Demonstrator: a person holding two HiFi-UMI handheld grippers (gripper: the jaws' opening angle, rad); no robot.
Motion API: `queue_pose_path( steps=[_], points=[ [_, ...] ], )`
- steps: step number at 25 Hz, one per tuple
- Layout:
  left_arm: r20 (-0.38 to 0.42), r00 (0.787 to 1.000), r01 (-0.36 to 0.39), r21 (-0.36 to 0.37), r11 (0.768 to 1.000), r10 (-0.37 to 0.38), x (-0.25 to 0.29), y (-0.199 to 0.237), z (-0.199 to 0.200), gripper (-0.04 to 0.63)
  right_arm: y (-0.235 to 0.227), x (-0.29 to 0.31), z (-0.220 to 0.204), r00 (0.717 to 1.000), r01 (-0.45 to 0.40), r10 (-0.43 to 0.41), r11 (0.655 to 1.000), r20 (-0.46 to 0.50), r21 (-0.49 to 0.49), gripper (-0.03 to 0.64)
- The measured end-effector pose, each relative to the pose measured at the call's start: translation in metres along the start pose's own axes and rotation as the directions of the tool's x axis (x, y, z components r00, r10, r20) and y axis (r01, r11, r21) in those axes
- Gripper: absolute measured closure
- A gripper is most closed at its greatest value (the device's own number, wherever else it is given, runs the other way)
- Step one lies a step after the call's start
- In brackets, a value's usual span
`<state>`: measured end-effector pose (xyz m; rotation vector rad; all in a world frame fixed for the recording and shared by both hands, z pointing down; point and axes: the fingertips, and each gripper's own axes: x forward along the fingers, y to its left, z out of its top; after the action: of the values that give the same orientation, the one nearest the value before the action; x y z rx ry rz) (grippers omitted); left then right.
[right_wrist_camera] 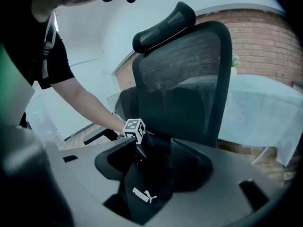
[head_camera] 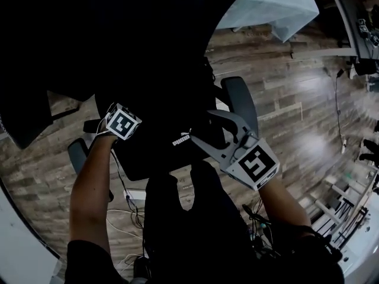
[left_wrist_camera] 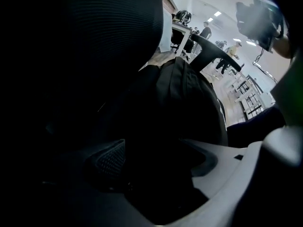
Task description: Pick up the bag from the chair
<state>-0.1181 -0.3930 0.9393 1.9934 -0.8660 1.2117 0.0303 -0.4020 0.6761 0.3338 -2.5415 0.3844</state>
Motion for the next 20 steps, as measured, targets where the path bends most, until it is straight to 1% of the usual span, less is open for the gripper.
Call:
queue_pose_path(
  steps=[2, 5, 6, 10, 13, 15, 17, 18, 20],
  points=[
    [-0.03, 0.999, 0.035, 0.007, 0.999, -0.034, 0.008, 0.001, 0.0, 0.242, 0.004, 0.0, -0.01, 1.0, -0.02, 0.02, 1.0, -0.01, 0.01, 0.383],
    [-0.082, 0.99, 0.116, -0.01, 0.993, -0.116, 0.017, -0.002, -0.005, 0.232, 0.014, 0.0, -0.023, 0.998, -0.046, 0.046, 0.999, -0.035, 0.013, 0.383],
    [-0.092, 0.986, 0.139, -0.009, 0.99, -0.139, 0.019, -0.002, -0.007, 0.224, 0.017, 0.001, -0.025, 0.998, -0.048, 0.048, 0.999, -0.033, 0.019, 0.383],
    [-0.127, 0.969, 0.22, 0.044, 0.975, -0.213, 0.027, -0.009, -0.01, 0.227, 0.015, 0.004, -0.026, 0.999, -0.036, 0.036, 0.998, -0.006, 0.056, 0.383],
    [-0.152, 0.955, 0.265, 0.043, 0.963, -0.256, 0.032, -0.019, -0.012, 0.256, 0.014, 0.002, -0.024, 0.999, -0.034, 0.034, 0.998, 0.012, 0.057, 0.383],
    [-0.16, 0.953, 0.271, 0.054, 0.961, -0.259, 0.032, -0.024, -0.012, 0.279, 0.013, -0.001, -0.024, 1.0, -0.022, 0.02, 0.997, 0.022, 0.068, 0.383],
    [-0.161, 0.958, 0.253, 0.073, 0.965, -0.239, 0.031, -0.026, -0.012, 0.313, 0.009, -0.002, -0.022, 0.999, 0.003, -0.007, 0.995, 0.039, 0.095, 0.383],
    [-0.155, 0.963, 0.235, 0.083, 0.968, -0.22, 0.03, -0.026, -0.011, 0.346, 0.009, -0.002, -0.019, 0.999, 0.01, -0.016, 0.994, 0.05, 0.106, 0.383],
    [-0.131, 0.977, 0.183, 0.122, 0.976, -0.166, 0.027, -0.027, -0.008, 0.433, 0.01, -0.003, -0.015, 0.998, 0.016, -0.021, 0.994, 0.056, 0.104, 0.383]
  ],
)
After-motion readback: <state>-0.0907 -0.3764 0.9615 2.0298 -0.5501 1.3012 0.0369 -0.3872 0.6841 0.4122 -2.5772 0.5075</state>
